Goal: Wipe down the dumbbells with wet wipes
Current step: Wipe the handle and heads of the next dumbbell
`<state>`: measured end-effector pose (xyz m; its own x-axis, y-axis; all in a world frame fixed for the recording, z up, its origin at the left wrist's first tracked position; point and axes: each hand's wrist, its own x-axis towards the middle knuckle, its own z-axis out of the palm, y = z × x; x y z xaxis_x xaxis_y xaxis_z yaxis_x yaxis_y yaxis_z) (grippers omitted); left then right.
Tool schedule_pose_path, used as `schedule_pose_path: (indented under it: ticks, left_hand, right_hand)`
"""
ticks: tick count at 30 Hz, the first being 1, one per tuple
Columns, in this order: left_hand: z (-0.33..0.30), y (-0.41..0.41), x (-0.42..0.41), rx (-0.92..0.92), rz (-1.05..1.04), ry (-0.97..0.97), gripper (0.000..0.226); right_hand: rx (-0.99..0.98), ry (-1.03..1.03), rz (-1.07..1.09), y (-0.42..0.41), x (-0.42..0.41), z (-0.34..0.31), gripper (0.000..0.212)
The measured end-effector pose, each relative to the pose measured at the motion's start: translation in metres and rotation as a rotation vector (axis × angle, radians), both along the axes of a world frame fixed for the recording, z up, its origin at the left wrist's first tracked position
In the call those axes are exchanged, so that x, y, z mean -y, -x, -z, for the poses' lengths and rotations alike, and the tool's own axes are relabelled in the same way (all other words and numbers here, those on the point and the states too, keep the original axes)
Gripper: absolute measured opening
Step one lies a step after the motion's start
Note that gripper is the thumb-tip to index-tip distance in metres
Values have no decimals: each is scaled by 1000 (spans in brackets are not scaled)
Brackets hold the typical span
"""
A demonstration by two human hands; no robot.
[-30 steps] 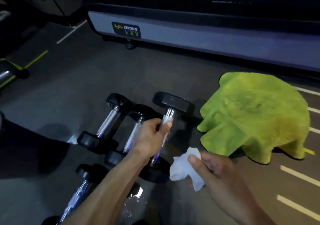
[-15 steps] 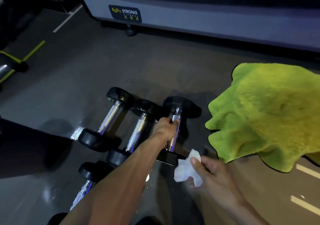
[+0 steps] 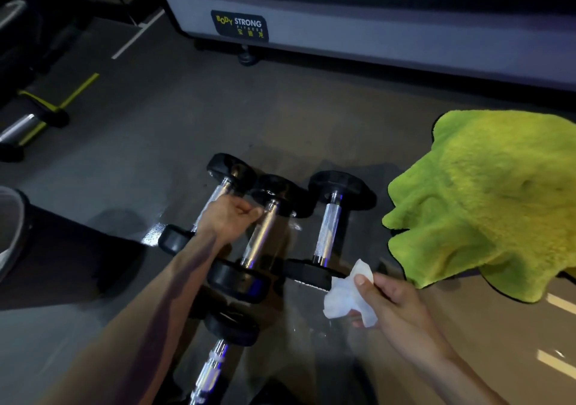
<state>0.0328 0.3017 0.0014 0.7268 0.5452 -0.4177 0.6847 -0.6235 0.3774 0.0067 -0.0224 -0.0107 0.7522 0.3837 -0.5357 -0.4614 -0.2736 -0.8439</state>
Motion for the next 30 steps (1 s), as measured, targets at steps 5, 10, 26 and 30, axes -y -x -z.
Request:
schedule_pose_path:
  ticks: [5, 10, 26, 30]
  left_hand:
    - [41, -6, 2, -12, -152, 137, 47]
    - [61, -10, 9, 53, -279, 438, 43]
    - [-60, -14, 44, 448, -284, 587, 30]
    - [-144, -28, 101, 719, -212, 772, 30]
  right_hand:
    - [-32, -17, 15, 3, -9, -4, 33]
    - [-62, -27, 26, 5, -13, -8, 30]
    - [-57, 2, 60, 7, 2, -60, 27]
    - [-38, -86, 199, 5, 12, -98, 25]
